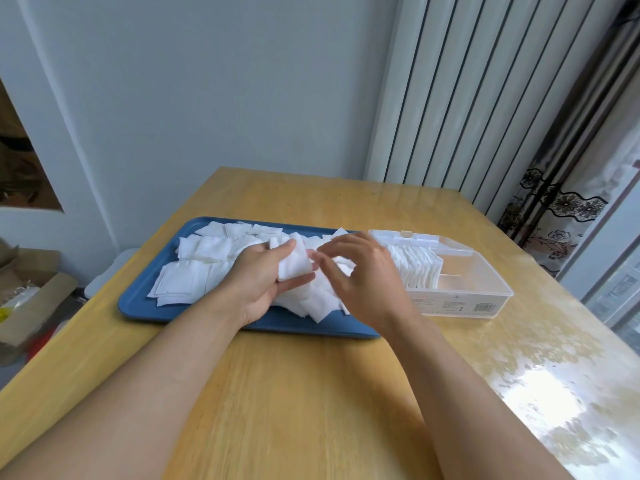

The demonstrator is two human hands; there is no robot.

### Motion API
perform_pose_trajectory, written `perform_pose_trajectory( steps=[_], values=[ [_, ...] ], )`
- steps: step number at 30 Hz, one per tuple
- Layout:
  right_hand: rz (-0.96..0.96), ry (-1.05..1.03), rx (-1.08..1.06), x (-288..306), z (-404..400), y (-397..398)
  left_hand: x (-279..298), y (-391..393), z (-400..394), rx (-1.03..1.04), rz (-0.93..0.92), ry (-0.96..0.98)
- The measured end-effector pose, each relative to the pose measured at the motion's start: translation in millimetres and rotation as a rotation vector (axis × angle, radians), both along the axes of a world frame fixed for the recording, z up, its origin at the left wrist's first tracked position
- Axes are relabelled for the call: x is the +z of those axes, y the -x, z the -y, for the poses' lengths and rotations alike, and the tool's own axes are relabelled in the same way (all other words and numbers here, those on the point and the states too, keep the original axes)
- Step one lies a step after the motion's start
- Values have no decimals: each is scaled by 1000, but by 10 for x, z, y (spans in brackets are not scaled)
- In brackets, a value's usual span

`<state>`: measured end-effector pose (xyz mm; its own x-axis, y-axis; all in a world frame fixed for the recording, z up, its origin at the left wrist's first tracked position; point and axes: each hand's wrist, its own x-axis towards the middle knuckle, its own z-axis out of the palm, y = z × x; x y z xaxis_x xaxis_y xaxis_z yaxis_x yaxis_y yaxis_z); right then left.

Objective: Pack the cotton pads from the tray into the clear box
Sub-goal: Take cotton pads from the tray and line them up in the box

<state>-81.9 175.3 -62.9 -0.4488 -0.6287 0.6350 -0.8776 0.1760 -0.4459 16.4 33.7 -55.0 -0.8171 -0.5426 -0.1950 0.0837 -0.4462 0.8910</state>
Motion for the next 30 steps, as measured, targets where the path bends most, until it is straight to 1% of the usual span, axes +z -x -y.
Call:
perform_pose_trajectory(
  steps=[1, 3, 5, 7, 9, 12, 15, 18, 20, 22, 24, 26, 29, 30],
  values=[
    [32, -20, -69, -7, 3, 11, -5, 1, 17, 56, 0, 3],
    [128, -196, -132, -43, 5, 30, -24, 3, 60, 129, 9, 42],
    [213, -359, -119, -96, 14, 3, -47, -3, 94, 200, 7, 111],
    [276, -437, -93, -120, 24, -53, -61, 3, 113, 254, -1, 170],
    [257, -483, -69, -112, 30, -93, -71, 6, 123, 267, -7, 189],
    [170, -522, -9, -111, 21, -114, -82, 20, 160, 274, -5, 142],
    [134, -558, 25, -128, 44, -135, -84, 33, 197, 278, -3, 98],
    [97, -540, 33, -167, 79, -131, -79, 37, 201, 257, -6, 62],
    [118, -521, 61, -187, 102, -143, -71, 39, 187, 245, -5, 49],
    [175, -490, 99, -182, 108, -163, -61, 33, 184, 245, -10, 48],
    [287, -429, 141, -129, 92, -178, -52, 23, 197, 260, -16, 57],
    [418, -299, 152, -76, 81, -177, -42, 11, 216, 287, -23, 59],
    [600, 19, 104, -35, 94, -159, -23, -2, 214, 292, -35, 43],
    [654, 89, 99, -27, 98, -151, -17, -2, 196, 272, -30, 42]
  ],
)
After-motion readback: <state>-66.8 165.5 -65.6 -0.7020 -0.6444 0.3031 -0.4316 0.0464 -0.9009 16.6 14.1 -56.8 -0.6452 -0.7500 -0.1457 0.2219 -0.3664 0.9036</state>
